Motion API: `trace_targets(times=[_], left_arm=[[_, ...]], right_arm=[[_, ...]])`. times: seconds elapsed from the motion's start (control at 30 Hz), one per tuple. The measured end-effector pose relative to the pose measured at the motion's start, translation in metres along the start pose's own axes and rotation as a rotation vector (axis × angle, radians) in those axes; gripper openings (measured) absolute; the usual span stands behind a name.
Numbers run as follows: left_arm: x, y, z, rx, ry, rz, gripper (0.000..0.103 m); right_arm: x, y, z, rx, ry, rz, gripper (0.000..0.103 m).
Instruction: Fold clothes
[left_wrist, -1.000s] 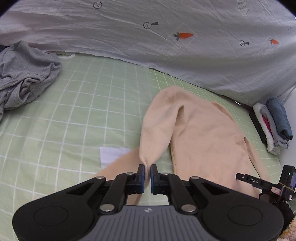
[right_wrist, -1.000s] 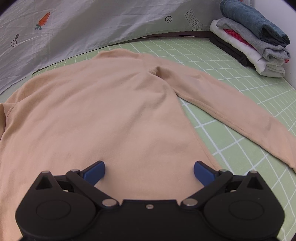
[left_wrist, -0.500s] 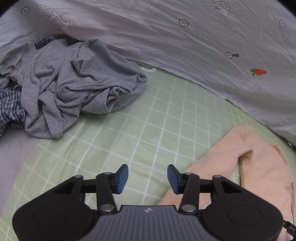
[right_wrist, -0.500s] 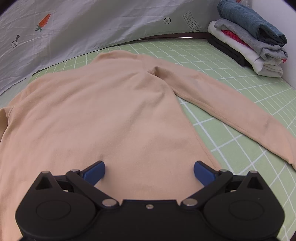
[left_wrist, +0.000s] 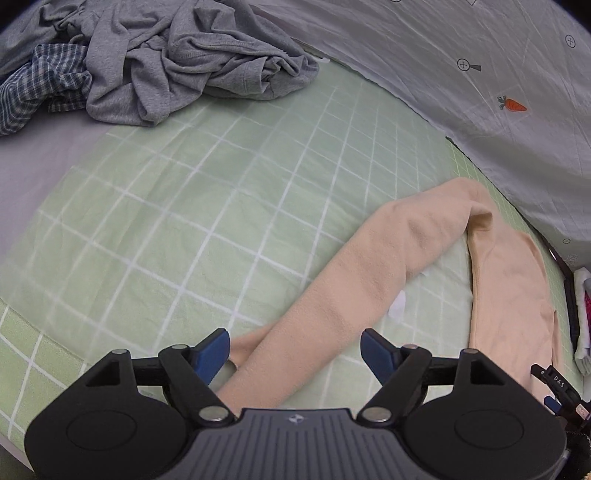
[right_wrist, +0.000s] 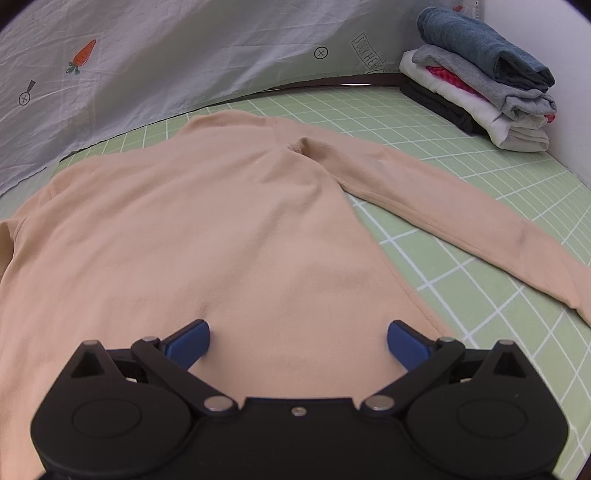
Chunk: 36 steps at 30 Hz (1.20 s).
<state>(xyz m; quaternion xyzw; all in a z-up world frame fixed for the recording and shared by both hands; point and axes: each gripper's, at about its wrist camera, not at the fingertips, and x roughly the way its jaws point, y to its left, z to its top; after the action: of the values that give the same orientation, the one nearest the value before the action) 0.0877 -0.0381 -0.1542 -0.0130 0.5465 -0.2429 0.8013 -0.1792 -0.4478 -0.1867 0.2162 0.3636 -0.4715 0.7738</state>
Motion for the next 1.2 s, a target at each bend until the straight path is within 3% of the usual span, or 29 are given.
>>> trace_targets(times=[0.27, 0.37, 0.57, 0.63, 0.77, 0.93, 1.03, 1.13, 1.2], left_arm=[[-0.003, 0.000, -0.020, 0.009, 0.025, -0.027, 0.069], [-0.004, -0.005, -0.023, 0.034, 0.023, 0.016, 0.061], [-0.005, -0.017, -0.030, 0.126, 0.003, 0.143, 0.033], [-0.005, -0.017, -0.031, 0.123, 0.016, 0.122, 0.009], [-0.013, -0.024, -0.036, 0.153, 0.026, 0.087, 0.007], [-0.041, -0.041, -0.044, 0.190, 0.008, -0.039, 0.006], [-0.065, -0.042, -0.041, 0.151, -0.008, -0.213, 0.006], [-0.086, -0.032, -0.032, 0.036, -0.050, -0.395, 0.006], [-0.090, -0.019, -0.026, -0.043, -0.086, -0.417, 0.006]], right_arm=[[-0.005, -0.004, -0.009, -0.033, -0.028, 0.033, 0.103], [-0.008, -0.006, -0.015, -0.051, -0.049, 0.050, 0.103], [-0.011, -0.010, -0.023, -0.079, -0.091, 0.080, 0.103], [-0.012, -0.011, -0.029, -0.084, -0.128, 0.086, 0.103], [-0.013, -0.012, -0.036, -0.090, -0.176, 0.095, 0.103], [-0.012, -0.012, -0.035, -0.089, -0.177, 0.097, 0.103], [-0.012, -0.012, -0.035, -0.089, -0.177, 0.098, 0.103], [-0.012, -0.012, -0.035, -0.089, -0.177, 0.098, 0.103], [-0.012, -0.013, -0.035, -0.090, -0.177, 0.099, 0.103]])
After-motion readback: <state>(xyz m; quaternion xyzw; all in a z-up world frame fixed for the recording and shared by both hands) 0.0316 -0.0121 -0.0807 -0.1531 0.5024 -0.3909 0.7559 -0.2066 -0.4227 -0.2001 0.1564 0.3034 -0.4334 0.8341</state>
